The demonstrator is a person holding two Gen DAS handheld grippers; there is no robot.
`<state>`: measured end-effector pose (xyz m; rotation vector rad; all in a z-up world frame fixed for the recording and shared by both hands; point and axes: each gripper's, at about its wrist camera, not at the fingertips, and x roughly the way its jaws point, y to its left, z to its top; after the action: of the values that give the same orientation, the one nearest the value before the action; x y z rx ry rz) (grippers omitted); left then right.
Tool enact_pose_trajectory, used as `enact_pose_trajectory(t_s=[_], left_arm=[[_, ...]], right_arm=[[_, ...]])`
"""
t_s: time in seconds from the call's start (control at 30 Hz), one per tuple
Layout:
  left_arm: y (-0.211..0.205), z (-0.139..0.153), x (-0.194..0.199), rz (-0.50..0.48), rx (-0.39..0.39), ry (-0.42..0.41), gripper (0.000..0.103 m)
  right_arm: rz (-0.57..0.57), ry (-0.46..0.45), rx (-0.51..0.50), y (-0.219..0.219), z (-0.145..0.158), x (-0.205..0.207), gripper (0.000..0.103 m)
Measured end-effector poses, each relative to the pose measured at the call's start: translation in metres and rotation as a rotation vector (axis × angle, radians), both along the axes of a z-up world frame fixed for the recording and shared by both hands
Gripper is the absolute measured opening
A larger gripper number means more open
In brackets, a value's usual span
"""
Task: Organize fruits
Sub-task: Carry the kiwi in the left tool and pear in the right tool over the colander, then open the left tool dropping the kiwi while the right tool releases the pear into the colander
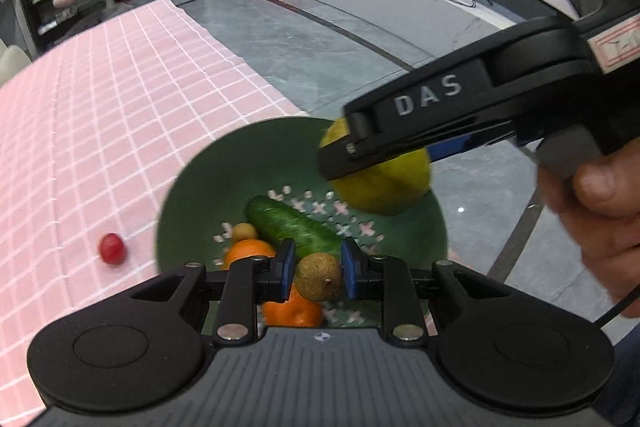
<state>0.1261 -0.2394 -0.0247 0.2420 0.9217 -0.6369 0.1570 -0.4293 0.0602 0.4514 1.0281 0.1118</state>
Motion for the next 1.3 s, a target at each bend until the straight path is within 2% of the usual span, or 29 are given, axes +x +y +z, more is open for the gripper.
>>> enact_pose_trajectory(t_s=[0.2, 0.37, 0.6, 0.63, 0.77, 0.8, 0.9, 1.03, 1.07, 1.13, 1.17, 1.3], left_arm=[[-0.007, -0.011, 0.012, 0.044, -0.071, 0.061, 0.028], [-0.015, -0.019, 0.013, 0.03, -0.066, 0.072, 0.027], [-0.017, -0.022, 0.013, 0.043, -0.047, 0.074, 0.031], [-0.018, -0.022, 0.013, 0.042, -0.045, 0.075, 0.034], [-0.015, -0.019, 0.013, 0.075, -0.039, 0.057, 0.069], [-0.013, -0.016, 0.013, 0.084, -0.048, 0.048, 0.07], [-0.002, -0.006, 0.014, 0.093, -0.09, 0.048, 0.07], [0.021, 0.01, 0.005, 0.105, -0.105, 0.009, 0.07], [0.031, 0.015, 0.0, 0.113, -0.112, 0.0, 0.07], [0.051, 0.021, -0.008, 0.131, -0.124, -0.01, 0.07], [0.062, 0.026, -0.015, 0.148, -0.125, -0.017, 0.07], [0.109, 0.037, -0.032, 0.212, -0.114, -0.039, 0.07]], right_arm=[[0.036, 0.016, 0.048, -0.004, -0.012, 0.009, 0.063], [0.05, 0.042, 0.023, -0.002, -0.022, 0.017, 0.063], [0.079, 0.032, -0.021, 0.007, -0.024, 0.022, 0.063], [0.083, 0.03, -0.031, 0.009, -0.025, 0.023, 0.063], [0.09, 0.014, -0.075, 0.013, -0.023, 0.023, 0.064], [0.087, 0.011, -0.084, 0.013, -0.023, 0.023, 0.065], [0.08, 0.009, -0.072, 0.01, -0.024, 0.021, 0.065], [0.089, -0.003, -0.1, 0.013, -0.02, 0.019, 0.064], [0.093, -0.021, -0.117, 0.015, -0.017, 0.017, 0.065], [0.1, -0.097, -0.14, 0.017, -0.006, 0.012, 0.075], [0.096, -0.135, -0.144, 0.017, 0.0, 0.009, 0.077], [0.042, -0.199, -0.103, 0.013, 0.018, -0.003, 0.075]])
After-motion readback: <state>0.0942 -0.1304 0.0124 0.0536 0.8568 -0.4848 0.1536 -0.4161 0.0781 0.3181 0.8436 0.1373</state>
